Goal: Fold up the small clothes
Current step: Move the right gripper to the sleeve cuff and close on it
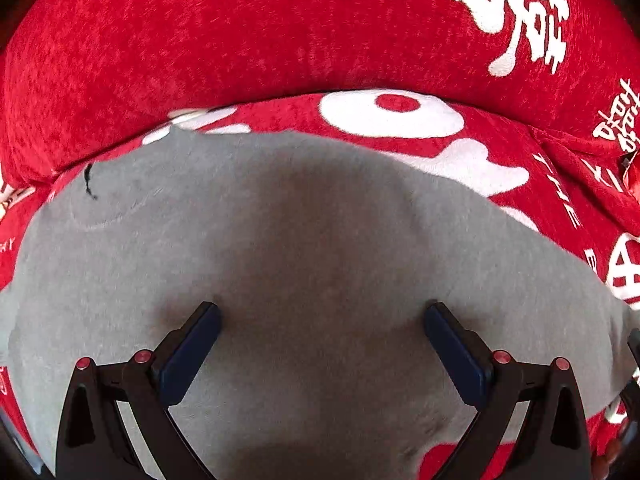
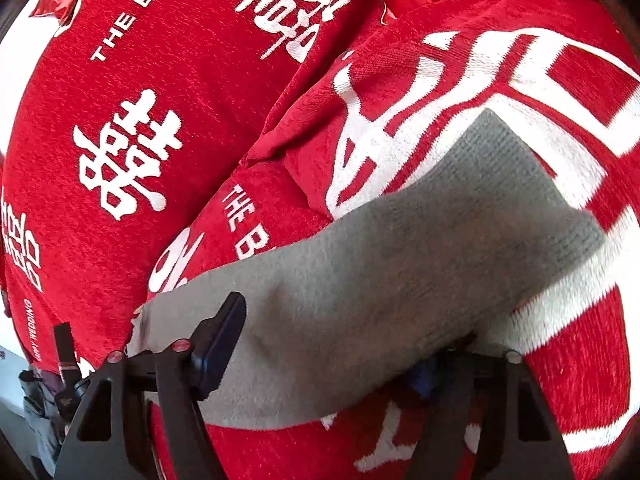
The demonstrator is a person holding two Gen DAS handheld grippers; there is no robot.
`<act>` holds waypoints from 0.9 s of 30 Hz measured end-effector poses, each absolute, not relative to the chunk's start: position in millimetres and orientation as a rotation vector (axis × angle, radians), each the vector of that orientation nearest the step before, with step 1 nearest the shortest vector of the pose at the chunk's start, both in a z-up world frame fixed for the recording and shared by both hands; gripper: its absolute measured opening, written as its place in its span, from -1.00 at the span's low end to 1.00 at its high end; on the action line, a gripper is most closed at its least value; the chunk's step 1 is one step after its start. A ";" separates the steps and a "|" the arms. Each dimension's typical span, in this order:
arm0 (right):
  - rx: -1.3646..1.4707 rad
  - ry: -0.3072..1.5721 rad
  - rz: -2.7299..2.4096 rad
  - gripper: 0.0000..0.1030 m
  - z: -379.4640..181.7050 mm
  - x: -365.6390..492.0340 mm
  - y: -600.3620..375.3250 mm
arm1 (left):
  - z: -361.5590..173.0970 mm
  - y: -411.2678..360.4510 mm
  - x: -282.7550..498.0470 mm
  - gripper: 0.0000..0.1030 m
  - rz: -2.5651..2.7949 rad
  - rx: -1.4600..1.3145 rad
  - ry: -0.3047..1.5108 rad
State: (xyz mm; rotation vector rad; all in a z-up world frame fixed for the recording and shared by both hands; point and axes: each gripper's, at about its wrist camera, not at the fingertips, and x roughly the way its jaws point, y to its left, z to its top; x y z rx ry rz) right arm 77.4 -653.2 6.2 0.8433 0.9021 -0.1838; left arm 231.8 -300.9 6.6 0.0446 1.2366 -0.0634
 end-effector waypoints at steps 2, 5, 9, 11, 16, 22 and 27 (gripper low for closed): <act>0.836 0.904 -0.186 0.43 10.6 77.6 -653.8 | 11.4 -318.1 230.1 0.98 -0.106 0.048 1.250; 0.791 0.925 -0.203 0.57 21.3 75.4 -650.4 | 27.0 -352.8 210.9 0.98 -0.248 0.087 1.225; 0.706 0.975 -0.227 0.59 35.6 66.4 -638.6 | 48.6 -384.1 178.2 0.98 -0.314 0.241 1.122; 0.661 1.021 -0.267 0.59 40.9 52.7 -629.5 | 53.3 -386.0 169.4 0.98 -0.319 0.263 1.100; 0.577 0.978 -0.386 0.59 67.7 13.5 -603.1 | 51.7 -373.7 166.5 0.98 -0.283 0.254 1.106; 0.509 1.036 -0.327 0.59 59.0 50.1 -581.3 | 46.1 -366.2 173.6 0.98 -0.229 0.243 1.137; 0.694 1.040 -0.356 0.59 31.3 47.5 -602.8 | 39.9 -362.9 181.9 0.98 -0.209 0.248 1.141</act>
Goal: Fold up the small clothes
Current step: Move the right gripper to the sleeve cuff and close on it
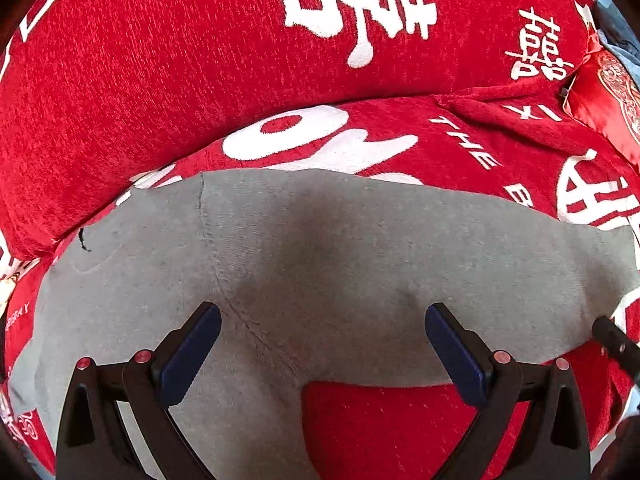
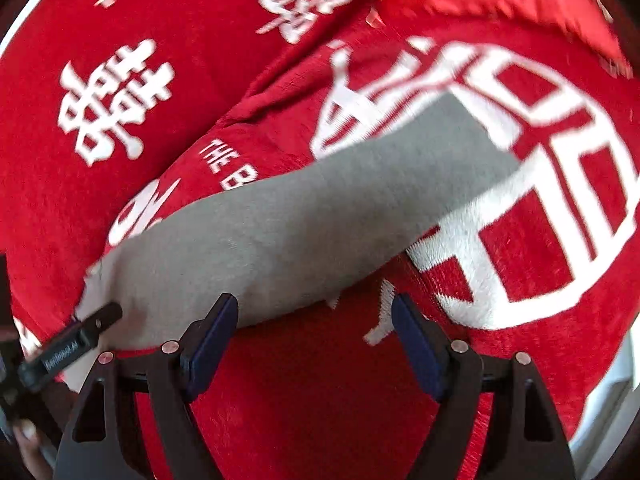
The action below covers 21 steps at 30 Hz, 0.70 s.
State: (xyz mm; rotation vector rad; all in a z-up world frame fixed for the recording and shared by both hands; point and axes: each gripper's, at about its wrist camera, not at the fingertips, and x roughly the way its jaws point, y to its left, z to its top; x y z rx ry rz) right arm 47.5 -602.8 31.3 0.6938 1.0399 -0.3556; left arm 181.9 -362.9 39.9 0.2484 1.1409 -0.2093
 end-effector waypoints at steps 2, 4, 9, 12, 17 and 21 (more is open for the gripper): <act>0.730 1.020 -0.382 0.59 22.8 49.2 -615.8 | 36.6 -364.0 183.9 0.98 -0.206 0.256 1.146; 0.784 1.027 -0.378 0.59 13.6 52.6 -626.8 | 31.6 -365.5 186.3 0.98 -0.204 0.259 1.152; 0.881 0.966 -0.284 0.64 4.3 71.3 -645.2 | 18.9 -366.2 193.1 0.99 -0.208 0.215 1.170; 0.942 0.917 -0.265 0.35 2.9 76.0 -656.8 | 16.4 -364.6 198.8 0.98 -0.210 0.177 1.187; 0.848 0.896 -0.284 -0.84 17.2 74.3 -657.4 | 21.5 -365.7 205.5 0.98 -0.178 0.222 1.120; 0.780 0.925 -0.290 -0.87 24.1 77.7 -652.4 | 7.6 -351.3 219.5 0.99 -0.148 0.069 1.184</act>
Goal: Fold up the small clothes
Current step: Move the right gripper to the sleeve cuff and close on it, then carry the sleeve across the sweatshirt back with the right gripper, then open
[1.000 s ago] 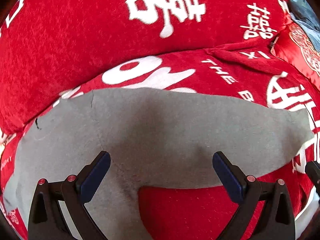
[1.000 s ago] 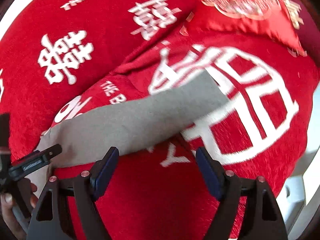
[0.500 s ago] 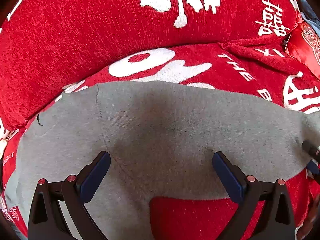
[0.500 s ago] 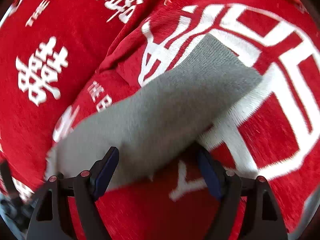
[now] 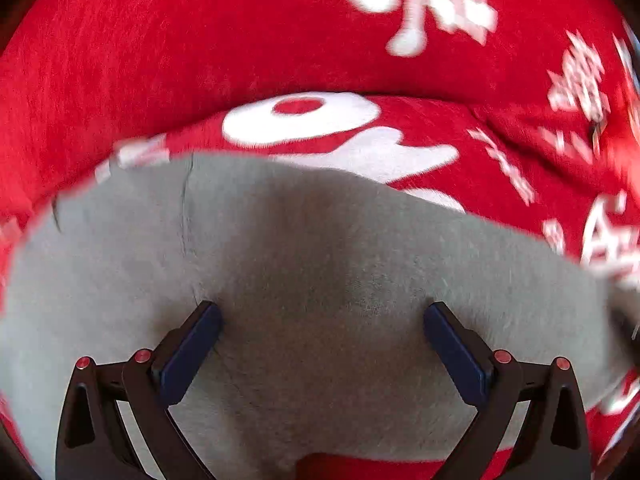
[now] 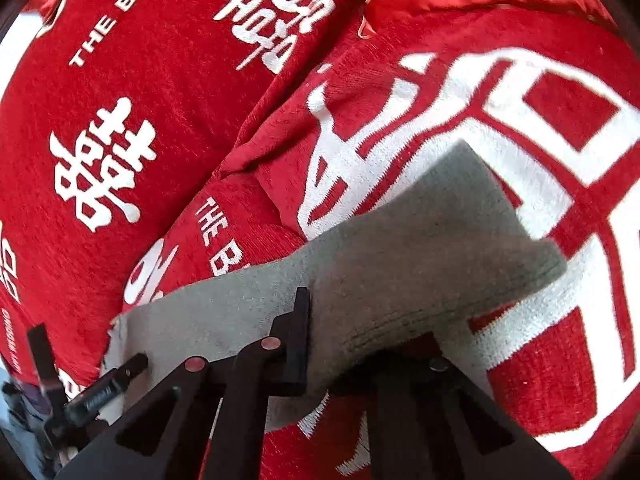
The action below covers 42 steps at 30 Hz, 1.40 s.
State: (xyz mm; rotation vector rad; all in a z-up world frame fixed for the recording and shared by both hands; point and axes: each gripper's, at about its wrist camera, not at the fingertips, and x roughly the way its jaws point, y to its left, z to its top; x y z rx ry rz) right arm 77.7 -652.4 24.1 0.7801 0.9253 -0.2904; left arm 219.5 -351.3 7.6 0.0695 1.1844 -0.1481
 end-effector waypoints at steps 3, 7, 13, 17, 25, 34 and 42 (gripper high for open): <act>0.760 0.896 -0.267 -0.88 43.9 72.9 -645.7 | 14.9 -361.3 218.3 0.99 -0.195 0.157 1.196; 0.870 0.869 -0.218 0.06 54.4 44.7 -637.2 | 21.4 -346.1 213.7 0.99 -0.202 0.130 1.190; 0.951 0.873 -0.251 0.59 30.0 33.6 -636.9 | 12.3 -334.0 210.7 0.99 -0.189 0.106 1.207; 1.064 0.847 -0.241 -0.34 7.0 48.4 -660.8 | 10.3 -338.6 213.9 0.99 -0.192 0.120 1.213; 0.594 0.841 -0.350 -0.91 81.1 89.4 -640.8 | 11.7 -367.1 213.1 0.99 -0.260 0.159 1.206; 0.363 0.761 -0.319 -0.91 171.9 117.1 -564.3 | 54.8 -278.7 199.4 0.98 -0.266 0.028 1.175; 0.168 0.749 -0.193 -0.91 218.7 155.6 -431.7 | 60.2 -127.4 174.4 0.99 -0.138 -0.084 1.156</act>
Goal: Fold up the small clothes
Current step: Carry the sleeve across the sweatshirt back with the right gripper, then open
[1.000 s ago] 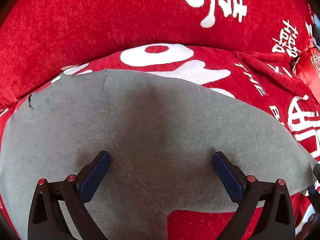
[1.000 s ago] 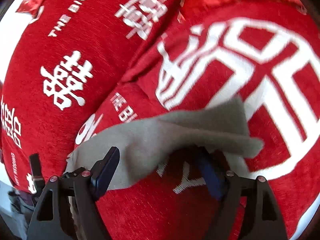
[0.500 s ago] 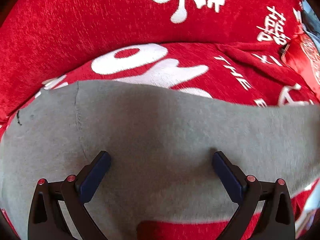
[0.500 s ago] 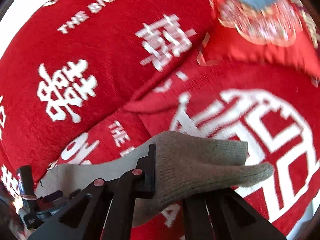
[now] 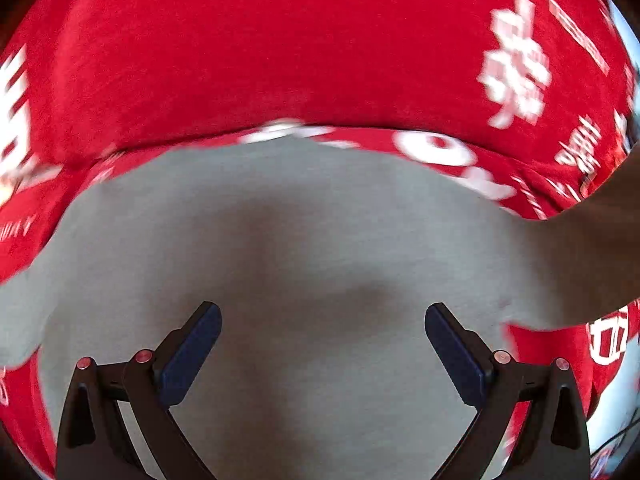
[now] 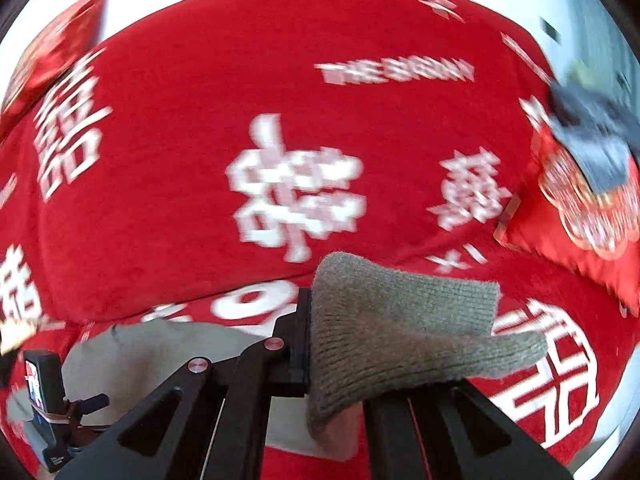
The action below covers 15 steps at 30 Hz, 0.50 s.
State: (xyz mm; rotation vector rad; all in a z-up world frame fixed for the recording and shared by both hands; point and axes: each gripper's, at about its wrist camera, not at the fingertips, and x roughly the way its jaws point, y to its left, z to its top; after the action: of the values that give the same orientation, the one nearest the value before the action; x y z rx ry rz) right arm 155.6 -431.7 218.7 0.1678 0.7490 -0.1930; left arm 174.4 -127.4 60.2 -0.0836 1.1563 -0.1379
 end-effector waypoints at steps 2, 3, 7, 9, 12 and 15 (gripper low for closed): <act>0.110 0.751 -0.142 -0.91 221.9 169.0 -382.9 | 55.6 -84.6 167.1 0.98 -0.092 -0.148 1.167; 0.095 0.753 -0.129 -0.91 220.8 172.6 -366.2 | 52.9 -63.1 162.7 0.98 -0.066 -0.186 1.172; 0.044 0.802 -0.074 -0.91 198.7 195.2 -287.4 | 43.6 9.2 140.6 0.98 0.016 -0.310 1.174; 0.001 0.840 -0.055 -0.92 175.7 205.8 -248.1 | 40.4 32.3 131.8 0.98 0.042 -0.348 1.170; -0.096 0.922 -0.021 -0.92 128.1 214.9 -186.6 | 35.0 62.4 118.2 0.98 0.060 -0.379 1.162; -0.168 0.987 0.001 -0.92 89.6 214.4 -148.3 | 33.1 73.5 110.3 0.98 0.044 -0.382 1.148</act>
State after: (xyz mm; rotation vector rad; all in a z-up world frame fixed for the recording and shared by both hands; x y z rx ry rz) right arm 214.4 -148.3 89.6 -0.1683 0.9874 0.0010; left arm 110.3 73.5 33.1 -0.3816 1.1481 0.0439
